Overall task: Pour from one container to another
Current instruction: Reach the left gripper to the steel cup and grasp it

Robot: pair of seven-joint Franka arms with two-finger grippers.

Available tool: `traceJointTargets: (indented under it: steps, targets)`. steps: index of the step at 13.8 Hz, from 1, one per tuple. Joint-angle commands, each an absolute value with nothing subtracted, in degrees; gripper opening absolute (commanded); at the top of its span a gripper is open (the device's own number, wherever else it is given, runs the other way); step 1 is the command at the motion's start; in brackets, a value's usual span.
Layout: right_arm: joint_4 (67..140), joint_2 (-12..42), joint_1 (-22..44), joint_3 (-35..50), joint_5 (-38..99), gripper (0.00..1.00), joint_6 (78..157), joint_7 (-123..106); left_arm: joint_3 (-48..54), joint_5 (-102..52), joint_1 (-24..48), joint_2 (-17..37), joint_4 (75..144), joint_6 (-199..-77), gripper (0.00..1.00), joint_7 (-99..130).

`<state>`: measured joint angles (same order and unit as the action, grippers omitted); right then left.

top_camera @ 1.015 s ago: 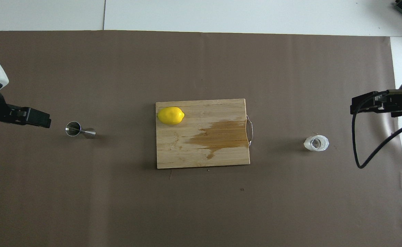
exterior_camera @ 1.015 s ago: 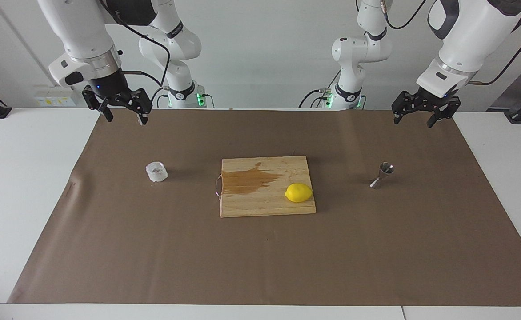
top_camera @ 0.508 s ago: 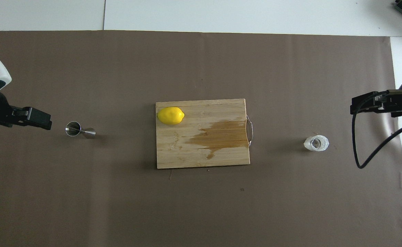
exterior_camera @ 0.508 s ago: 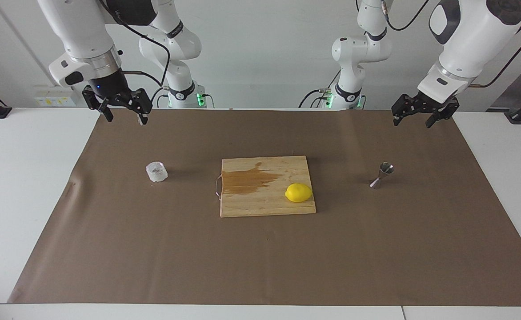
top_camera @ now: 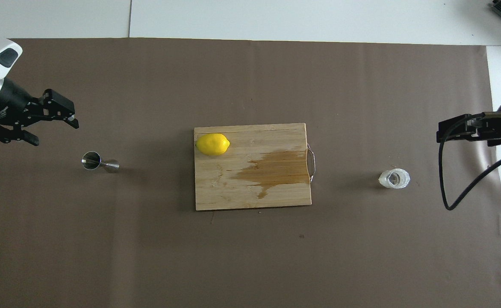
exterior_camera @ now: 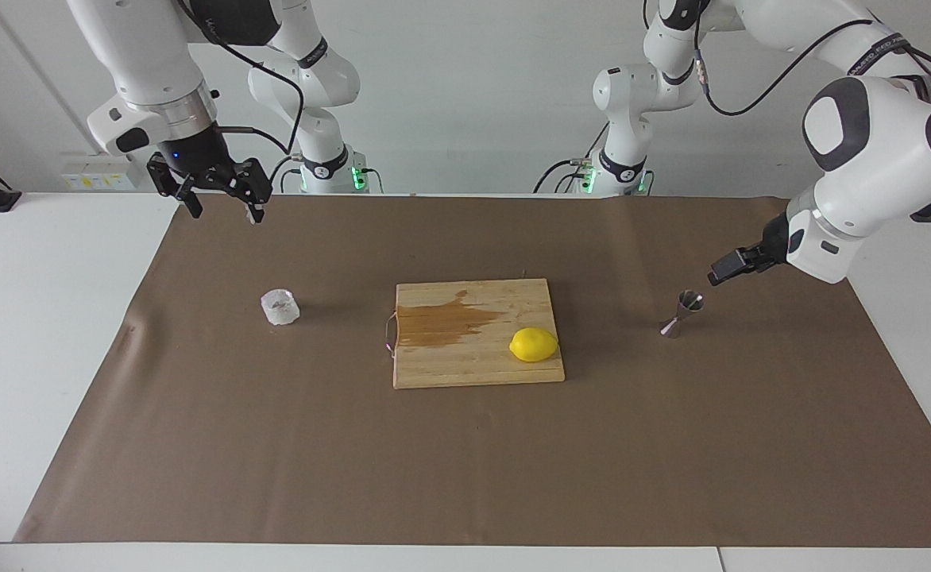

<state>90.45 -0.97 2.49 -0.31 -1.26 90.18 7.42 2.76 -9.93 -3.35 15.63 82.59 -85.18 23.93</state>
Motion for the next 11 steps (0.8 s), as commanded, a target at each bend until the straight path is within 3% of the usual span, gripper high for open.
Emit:
traceJointTargets:
  steps: [1,11]
  targets:
    - [91.6,-2.0,1.7,0.0,-0.1,1.0,90.0,6.1,2.8,-17.4,-6.4,12.7,90.9,-90.6,1.0,37.1]
    - [91.6,-2.0,1.7,0.0,-0.1,1.0,90.0,6.1,2.7,-42.0,-15.4,0.0,122.8,-112.6,1.0,63.5]
